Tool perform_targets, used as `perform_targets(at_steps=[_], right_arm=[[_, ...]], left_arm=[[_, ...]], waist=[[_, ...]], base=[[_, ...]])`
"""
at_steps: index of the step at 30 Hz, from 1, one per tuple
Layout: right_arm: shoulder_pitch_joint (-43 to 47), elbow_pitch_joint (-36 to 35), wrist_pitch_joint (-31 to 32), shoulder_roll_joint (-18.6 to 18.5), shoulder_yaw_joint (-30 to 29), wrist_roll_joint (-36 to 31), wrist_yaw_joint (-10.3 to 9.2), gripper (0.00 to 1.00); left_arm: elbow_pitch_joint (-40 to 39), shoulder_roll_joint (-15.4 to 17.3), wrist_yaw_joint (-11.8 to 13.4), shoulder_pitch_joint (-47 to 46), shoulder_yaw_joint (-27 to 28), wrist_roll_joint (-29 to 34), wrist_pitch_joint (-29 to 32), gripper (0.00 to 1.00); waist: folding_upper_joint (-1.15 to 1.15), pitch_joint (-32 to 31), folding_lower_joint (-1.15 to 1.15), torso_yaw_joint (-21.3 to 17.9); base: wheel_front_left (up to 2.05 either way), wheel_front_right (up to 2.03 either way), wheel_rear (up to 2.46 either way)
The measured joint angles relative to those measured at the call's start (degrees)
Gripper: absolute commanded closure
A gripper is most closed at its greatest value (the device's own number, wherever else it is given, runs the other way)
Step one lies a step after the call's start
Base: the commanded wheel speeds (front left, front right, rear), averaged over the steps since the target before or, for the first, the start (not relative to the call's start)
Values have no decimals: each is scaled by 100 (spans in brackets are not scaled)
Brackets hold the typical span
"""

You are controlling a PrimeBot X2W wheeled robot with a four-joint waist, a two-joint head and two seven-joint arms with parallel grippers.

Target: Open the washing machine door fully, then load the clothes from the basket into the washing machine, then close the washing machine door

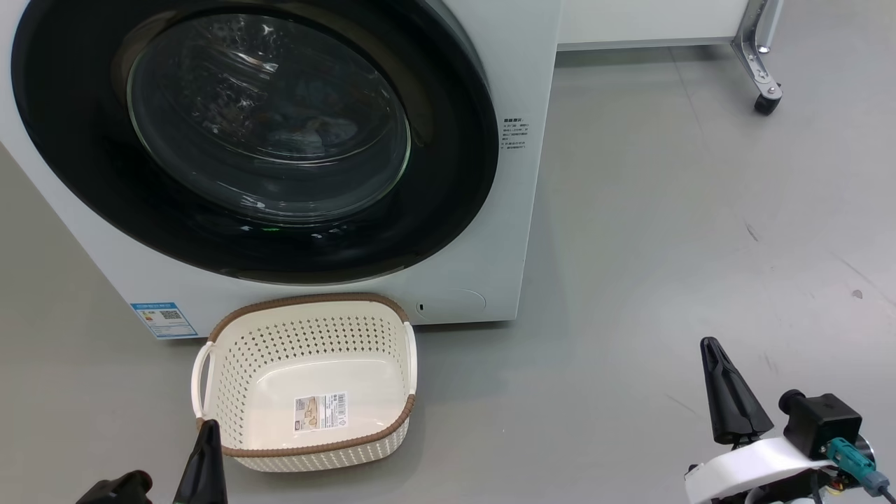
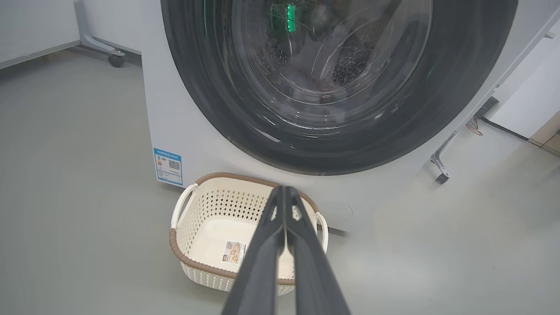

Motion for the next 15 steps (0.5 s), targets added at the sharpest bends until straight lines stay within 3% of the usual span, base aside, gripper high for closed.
perform_targets(at_steps=[15], right_arm=[[-9,26,305,30,-221,1429,42,100]], left_arm=[[0,1,1,-54,73,-1021,291,100]], waist=[[0,-7,0,-2]], base=[[0,0,0]])
